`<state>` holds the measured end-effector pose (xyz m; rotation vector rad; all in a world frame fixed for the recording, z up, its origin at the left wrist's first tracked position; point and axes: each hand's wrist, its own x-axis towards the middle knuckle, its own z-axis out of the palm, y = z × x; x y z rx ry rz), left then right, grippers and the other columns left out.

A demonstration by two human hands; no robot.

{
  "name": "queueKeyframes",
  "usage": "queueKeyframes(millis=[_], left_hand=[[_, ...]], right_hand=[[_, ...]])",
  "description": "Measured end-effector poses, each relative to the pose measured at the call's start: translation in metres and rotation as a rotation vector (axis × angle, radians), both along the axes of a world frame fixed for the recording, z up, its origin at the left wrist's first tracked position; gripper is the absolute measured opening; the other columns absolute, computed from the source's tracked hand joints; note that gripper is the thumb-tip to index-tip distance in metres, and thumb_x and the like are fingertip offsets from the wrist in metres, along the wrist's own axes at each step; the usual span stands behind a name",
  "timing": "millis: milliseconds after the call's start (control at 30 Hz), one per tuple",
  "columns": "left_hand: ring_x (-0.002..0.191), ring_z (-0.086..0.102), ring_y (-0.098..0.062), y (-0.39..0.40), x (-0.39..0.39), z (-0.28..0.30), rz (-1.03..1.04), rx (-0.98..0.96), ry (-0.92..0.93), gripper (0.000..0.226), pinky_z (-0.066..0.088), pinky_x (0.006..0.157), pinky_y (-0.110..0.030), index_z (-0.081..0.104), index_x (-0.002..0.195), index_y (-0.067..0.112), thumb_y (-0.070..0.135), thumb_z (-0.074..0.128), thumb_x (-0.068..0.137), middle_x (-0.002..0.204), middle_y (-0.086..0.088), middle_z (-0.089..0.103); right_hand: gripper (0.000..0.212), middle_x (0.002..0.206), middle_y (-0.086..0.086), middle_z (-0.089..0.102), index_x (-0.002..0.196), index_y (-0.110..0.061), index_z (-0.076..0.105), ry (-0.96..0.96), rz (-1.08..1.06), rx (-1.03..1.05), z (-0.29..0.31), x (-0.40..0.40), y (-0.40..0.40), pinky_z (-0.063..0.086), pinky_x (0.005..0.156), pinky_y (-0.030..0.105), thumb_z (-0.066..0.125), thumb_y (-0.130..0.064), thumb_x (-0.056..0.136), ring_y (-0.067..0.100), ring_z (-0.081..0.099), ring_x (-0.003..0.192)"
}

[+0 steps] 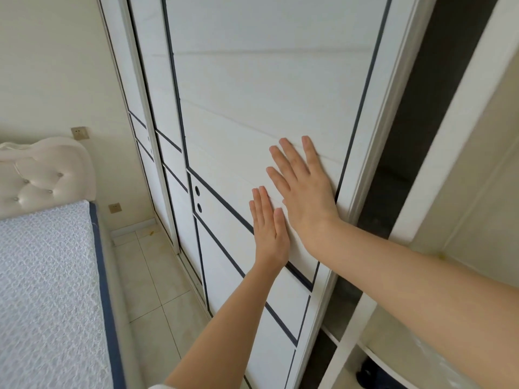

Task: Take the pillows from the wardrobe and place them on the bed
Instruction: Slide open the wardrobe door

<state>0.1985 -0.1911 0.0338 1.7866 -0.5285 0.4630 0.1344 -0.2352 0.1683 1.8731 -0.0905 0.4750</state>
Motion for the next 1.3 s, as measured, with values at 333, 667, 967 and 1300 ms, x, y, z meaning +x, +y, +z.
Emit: queueKeyframes(millis=[333, 667, 967, 1300], left_hand=[[0.15, -0.016, -0.004, 0.027, 0.078, -0.005, -0.003, -0.07, -0.025, 0.057, -0.009, 0.123, -0.038, -0.005, 0.154, 0.016, 0.037, 0.011, 0.104, 0.16, 0.014, -0.014], [0.149, -0.016, -0.002, 0.078, 0.16, -0.002, -0.078, -0.072, 0.098, 0.056, -0.008, 0.122, -0.027, -0.001, 0.158, 0.023, 0.037, 0.02, 0.108, 0.166, 0.01, -0.01], [0.149, -0.019, -0.004, 0.099, 0.23, 0.002, -0.051, -0.09, 0.131, 0.055, -0.009, 0.123, -0.032, -0.004, 0.157, 0.021, 0.032, 0.02, 0.109, 0.163, 0.011, -0.014], [0.148, -0.017, 0.003, 0.123, 0.315, -0.001, 0.008, -0.122, 0.109, 0.052, -0.007, 0.123, -0.031, -0.004, 0.156, 0.024, 0.031, 0.018, 0.109, 0.16, 0.018, -0.012]], right_hand=[[0.076, 0.157, 0.016, -0.023, 0.151, -0.018, -0.014, 0.038, 0.046, 0.027, 0.002, 0.072, 0.027, -0.022, 0.101, 0.069, 0.019, -0.056, 0.094, 0.044, -0.024, 0.141], [0.068, 0.158, 0.017, -0.021, 0.152, -0.019, -0.011, 0.051, 0.072, -0.025, 0.005, 0.154, 0.056, -0.019, 0.105, 0.068, 0.017, -0.049, 0.097, 0.045, -0.022, 0.141], [0.068, 0.158, 0.017, -0.022, 0.151, -0.018, -0.012, 0.06, 0.071, -0.022, 0.004, 0.224, 0.084, -0.019, 0.105, 0.069, 0.015, -0.048, 0.097, 0.046, -0.023, 0.14], [0.073, 0.156, 0.022, -0.024, 0.15, -0.014, -0.014, 0.067, 0.061, -0.04, 0.001, 0.314, 0.116, -0.02, 0.101, 0.073, 0.013, -0.053, 0.096, 0.051, -0.024, 0.138]])
